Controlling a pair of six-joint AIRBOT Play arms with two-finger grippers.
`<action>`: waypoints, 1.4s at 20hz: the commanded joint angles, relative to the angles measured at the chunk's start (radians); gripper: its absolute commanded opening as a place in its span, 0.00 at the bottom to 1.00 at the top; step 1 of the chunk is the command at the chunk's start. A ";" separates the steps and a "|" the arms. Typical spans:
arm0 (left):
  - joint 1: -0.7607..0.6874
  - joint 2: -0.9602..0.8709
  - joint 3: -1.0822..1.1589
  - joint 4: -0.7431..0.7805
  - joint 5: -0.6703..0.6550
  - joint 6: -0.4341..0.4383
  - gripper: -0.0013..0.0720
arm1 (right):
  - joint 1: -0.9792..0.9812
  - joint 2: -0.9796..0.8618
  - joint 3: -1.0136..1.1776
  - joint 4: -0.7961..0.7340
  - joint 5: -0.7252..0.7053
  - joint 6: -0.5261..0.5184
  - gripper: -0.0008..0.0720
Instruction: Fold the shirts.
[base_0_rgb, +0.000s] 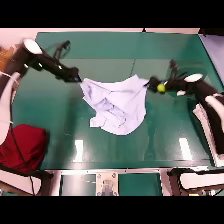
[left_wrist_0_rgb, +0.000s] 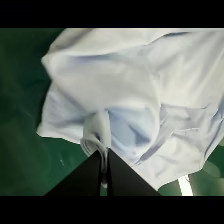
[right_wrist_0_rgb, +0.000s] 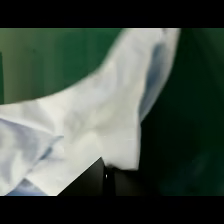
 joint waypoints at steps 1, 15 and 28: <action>0.044 0.066 0.253 0.077 -0.060 -0.104 0.05 | -0.086 0.159 0.198 0.006 0.125 0.013 0.03; 0.077 0.795 0.352 0.252 0.294 -0.121 0.05 | -0.390 0.813 0.538 -0.058 0.116 0.033 0.03; 0.068 0.149 0.031 -0.014 0.426 0.034 0.05 | -0.103 0.673 -0.512 0.006 -0.341 -0.080 0.03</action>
